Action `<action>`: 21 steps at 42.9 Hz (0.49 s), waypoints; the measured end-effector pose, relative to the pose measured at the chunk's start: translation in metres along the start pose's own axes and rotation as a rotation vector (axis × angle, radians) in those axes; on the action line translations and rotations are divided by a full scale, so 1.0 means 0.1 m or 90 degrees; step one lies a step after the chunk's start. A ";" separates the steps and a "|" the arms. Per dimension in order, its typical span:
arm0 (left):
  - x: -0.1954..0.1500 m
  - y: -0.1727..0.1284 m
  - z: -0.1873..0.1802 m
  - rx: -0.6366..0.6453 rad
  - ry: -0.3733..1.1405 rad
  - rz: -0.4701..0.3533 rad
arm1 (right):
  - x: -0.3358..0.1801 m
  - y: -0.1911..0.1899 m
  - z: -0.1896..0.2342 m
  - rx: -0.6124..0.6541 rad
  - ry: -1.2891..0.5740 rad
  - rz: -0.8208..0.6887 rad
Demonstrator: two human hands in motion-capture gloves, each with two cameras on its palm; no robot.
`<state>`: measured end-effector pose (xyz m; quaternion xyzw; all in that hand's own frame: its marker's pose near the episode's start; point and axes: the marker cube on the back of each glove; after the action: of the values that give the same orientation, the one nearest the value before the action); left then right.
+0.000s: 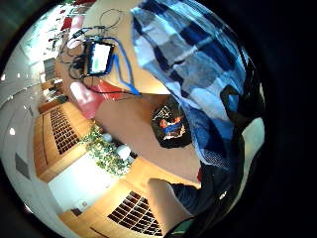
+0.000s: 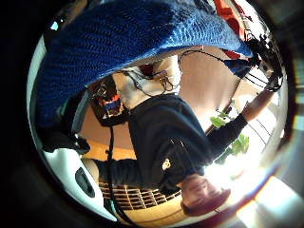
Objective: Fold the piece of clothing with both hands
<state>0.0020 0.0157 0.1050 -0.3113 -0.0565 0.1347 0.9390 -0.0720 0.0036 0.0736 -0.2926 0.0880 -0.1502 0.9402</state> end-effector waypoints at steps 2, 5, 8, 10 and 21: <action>-0.10 -0.04 -0.16 -0.016 0.002 -0.005 | -0.01 0.08 -0.22 -0.008 0.007 0.015; -0.27 -0.25 -0.38 -0.032 0.014 -0.028 | 0.14 -0.14 -0.54 -0.016 0.023 0.064; -0.46 -0.54 -0.54 -0.081 0.042 -0.091 | 0.39 -0.63 -0.81 -0.031 0.040 0.141; -0.58 -0.75 -0.58 -0.139 0.064 -0.149 | 0.49 -0.86 -0.95 -0.058 0.044 0.210; -0.81 -1.62 -0.35 -0.155 0.071 -0.286 | 0.39 -1.65 -1.00 -0.018 0.085 0.243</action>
<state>-0.0330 -0.1527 0.1722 -0.4088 -0.0884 -0.1023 0.9026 -0.0991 -0.1913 0.0848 -0.2733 0.2060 0.0133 0.9395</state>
